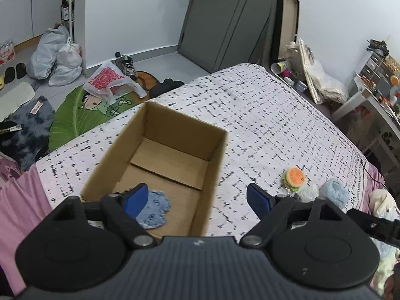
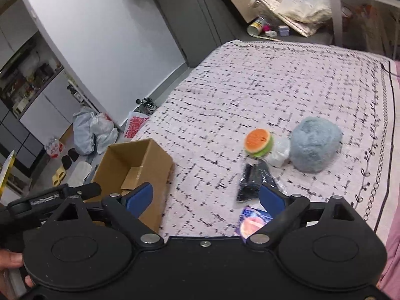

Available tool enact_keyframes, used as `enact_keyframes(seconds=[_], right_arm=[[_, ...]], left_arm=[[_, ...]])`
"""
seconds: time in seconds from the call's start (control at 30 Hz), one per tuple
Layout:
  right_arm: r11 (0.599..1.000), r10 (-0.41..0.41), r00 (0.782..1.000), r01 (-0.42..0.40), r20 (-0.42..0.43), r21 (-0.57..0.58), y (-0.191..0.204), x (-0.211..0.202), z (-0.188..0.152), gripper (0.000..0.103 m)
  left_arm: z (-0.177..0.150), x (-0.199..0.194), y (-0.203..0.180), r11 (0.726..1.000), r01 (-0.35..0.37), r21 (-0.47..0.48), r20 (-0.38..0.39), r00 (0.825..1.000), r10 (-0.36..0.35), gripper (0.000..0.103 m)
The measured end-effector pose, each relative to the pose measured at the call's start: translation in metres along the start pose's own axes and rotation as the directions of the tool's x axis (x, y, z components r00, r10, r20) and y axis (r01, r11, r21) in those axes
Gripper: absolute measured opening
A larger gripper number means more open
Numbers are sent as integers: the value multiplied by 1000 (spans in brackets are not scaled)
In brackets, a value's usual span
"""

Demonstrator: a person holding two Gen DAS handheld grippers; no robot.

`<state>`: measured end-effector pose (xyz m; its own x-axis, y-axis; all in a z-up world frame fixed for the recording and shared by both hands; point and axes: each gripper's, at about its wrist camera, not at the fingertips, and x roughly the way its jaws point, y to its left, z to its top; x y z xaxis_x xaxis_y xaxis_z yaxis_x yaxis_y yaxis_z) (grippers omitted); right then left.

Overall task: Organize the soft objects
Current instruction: 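Grasp the black bagged item with the left tool while the right tool grasps the blue packet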

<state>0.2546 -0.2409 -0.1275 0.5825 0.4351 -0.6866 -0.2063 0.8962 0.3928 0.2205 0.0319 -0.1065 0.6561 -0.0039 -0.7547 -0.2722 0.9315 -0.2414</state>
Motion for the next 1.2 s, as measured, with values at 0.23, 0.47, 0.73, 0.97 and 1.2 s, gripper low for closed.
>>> enact_keyframes(seconds=[0.23,0.47,0.73,0.97,1.2], right_arm=[[992,-23,998,30,-54,123,-31,27,-26,92],[988,-52,992,68,-112,140,-36,54,-38,92],[982,-171,978,178,-119,56,-19,87,-62,90],[969,-233,959,243,-163,42,-30,105,-72,54],[954,-217,969,236,-114,187,-59,86,-62,52]], left_arm=[[-5,8,-31,997,13,82,-17,1000,-12,85],[-12,25,-49,992,-3,126,-45,999,9,85],[-17,51,-71,987,-13,159,-67,997,24,85],[-19,76,-95,983,-7,184,-93,995,24,85],[-23,105,-125,982,22,188,-136,991,4,85]])
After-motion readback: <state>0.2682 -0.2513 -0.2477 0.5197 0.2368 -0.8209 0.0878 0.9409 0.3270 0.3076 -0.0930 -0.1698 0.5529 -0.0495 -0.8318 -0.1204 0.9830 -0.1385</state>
